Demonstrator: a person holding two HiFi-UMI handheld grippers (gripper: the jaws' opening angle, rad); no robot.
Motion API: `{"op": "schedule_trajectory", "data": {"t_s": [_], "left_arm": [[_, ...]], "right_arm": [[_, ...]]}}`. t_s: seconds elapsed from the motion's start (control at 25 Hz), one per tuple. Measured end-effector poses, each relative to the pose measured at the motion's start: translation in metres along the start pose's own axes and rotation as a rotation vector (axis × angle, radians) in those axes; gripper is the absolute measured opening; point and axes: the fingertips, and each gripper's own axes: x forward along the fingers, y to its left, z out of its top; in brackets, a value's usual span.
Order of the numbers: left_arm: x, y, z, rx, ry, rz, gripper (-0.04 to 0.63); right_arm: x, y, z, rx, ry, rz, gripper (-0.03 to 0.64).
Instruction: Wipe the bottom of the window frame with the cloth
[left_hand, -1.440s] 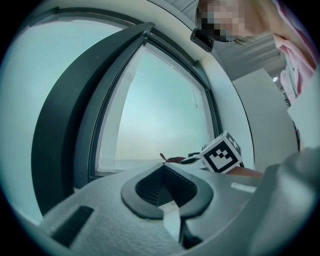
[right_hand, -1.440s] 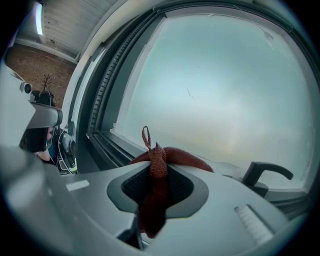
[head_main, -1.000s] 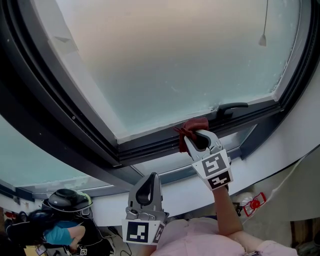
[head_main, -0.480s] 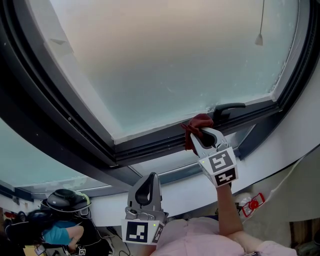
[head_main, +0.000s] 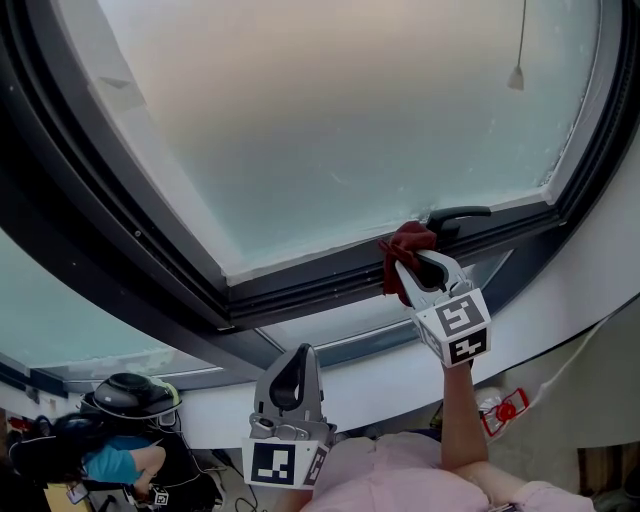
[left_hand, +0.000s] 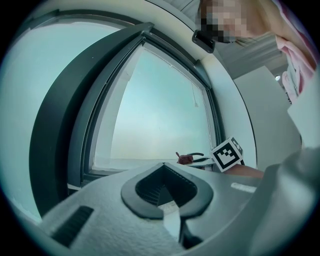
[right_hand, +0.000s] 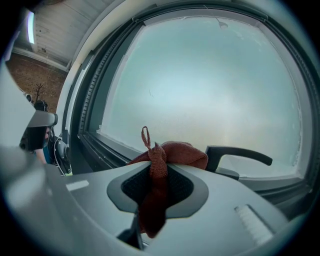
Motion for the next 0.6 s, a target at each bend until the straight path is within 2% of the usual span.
{"op": "schedule_trajectory", "data": {"t_s": [0.32,0.6], "left_arm": [[-0.013,0.004,0.003,0.007,-0.003,0.052,-0.006],[-0.031,0.015,0.003,0.011,-0.004,0.094,-0.006]], "right_arm": [[-0.005,-0.007,-0.002,0.010,-0.026,0.033,0.078],[-0.011,-0.021,-0.006,0.020,-0.042,0.006,0.078]]}}
